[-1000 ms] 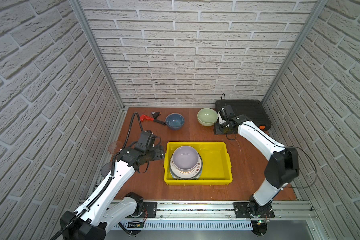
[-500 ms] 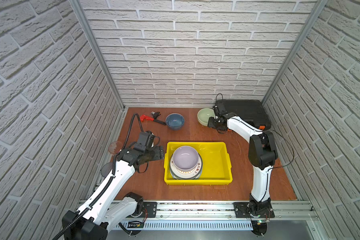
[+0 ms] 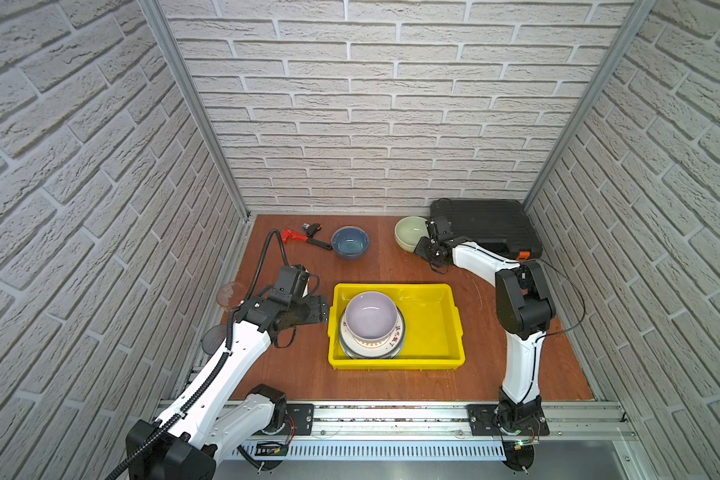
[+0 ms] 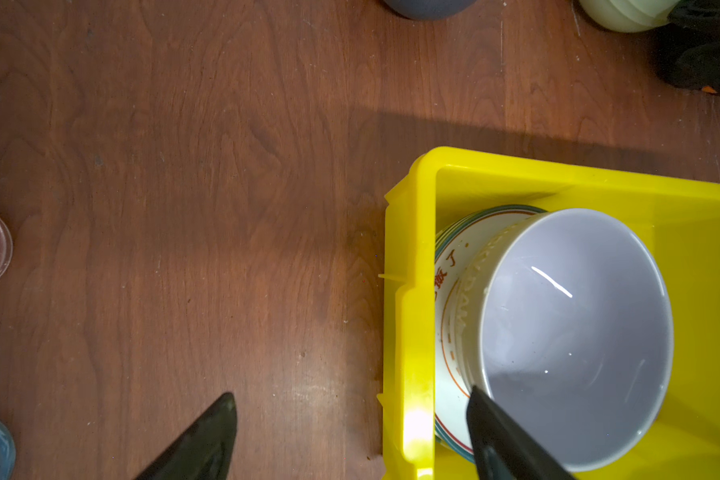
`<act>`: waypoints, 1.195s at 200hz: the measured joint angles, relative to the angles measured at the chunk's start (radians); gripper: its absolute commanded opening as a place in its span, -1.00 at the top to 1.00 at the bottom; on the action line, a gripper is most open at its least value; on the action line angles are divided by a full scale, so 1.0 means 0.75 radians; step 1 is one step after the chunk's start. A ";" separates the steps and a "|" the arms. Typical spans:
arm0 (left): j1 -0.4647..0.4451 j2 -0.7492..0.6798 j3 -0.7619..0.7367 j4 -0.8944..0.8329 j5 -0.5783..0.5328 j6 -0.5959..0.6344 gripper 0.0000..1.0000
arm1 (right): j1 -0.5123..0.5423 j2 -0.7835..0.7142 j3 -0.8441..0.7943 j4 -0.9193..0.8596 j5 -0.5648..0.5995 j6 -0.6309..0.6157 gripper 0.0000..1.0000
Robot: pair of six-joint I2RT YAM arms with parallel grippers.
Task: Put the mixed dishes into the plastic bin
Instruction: 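Lower the right gripper and close it on the pale green bowl's rim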
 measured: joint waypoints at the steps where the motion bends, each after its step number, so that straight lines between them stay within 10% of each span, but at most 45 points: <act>1: 0.000 0.000 0.000 0.000 0.000 0.000 -0.73 | 0.000 0.000 -0.001 0.002 0.000 0.001 -0.20; 239: 0.053 0.052 -0.006 0.025 0.054 0.035 -0.74 | -0.069 0.036 -0.031 0.247 -0.075 0.221 -0.12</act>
